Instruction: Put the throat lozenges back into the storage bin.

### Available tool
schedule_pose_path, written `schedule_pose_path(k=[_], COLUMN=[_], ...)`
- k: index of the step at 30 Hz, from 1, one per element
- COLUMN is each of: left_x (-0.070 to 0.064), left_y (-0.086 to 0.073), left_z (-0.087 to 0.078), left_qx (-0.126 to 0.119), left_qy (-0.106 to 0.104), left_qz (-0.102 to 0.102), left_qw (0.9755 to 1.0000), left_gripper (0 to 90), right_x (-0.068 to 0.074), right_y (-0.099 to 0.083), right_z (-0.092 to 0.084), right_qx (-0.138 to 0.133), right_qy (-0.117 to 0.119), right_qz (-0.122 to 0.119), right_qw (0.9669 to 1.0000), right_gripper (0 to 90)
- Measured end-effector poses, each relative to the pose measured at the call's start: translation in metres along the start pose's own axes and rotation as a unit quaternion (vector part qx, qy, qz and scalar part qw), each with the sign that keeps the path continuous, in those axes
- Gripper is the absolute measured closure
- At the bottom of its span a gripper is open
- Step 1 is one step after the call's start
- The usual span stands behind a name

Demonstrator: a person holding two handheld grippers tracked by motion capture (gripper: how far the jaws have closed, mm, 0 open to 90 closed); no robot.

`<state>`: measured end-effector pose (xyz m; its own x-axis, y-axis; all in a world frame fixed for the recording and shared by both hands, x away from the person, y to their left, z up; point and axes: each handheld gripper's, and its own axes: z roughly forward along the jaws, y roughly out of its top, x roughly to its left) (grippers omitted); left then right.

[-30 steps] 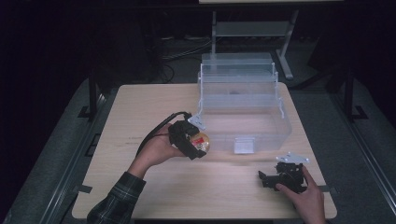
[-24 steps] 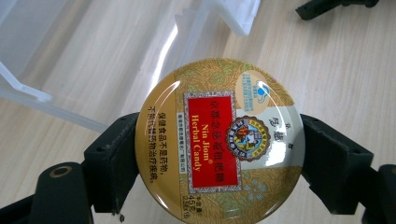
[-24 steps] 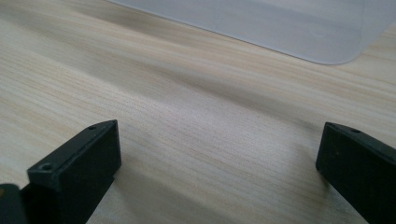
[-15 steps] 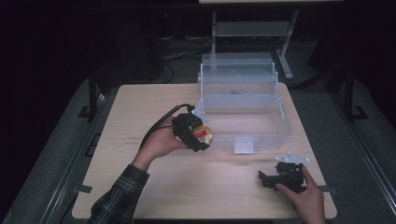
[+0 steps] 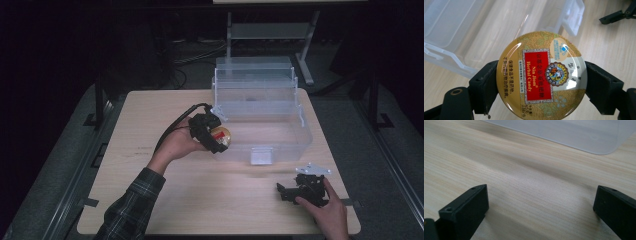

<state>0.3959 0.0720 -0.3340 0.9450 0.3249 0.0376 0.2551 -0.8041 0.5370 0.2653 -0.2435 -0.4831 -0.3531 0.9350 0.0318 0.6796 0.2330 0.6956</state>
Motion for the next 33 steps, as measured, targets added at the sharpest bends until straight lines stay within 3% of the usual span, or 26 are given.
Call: schedule_pose_path(k=[22,33], left_x=[0.031,0.030], left_y=[0.013,0.015], left_z=[0.020,0.032], left_qx=[-0.002,0.007], left_qy=[0.008,-0.001], left_qz=[-0.012,-0.013], left_qw=[0.9999,0.9999], left_gripper=[19.6,19.5], right_x=[0.000,0.000], right_y=[0.000,0.000], right_z=[0.000,0.000], right_qx=[0.000,0.000], right_qy=[0.000,0.000], right_qz=[-0.001,0.000], right_qw=[1.0000,1.0000], right_gripper=[0.0,0.0])
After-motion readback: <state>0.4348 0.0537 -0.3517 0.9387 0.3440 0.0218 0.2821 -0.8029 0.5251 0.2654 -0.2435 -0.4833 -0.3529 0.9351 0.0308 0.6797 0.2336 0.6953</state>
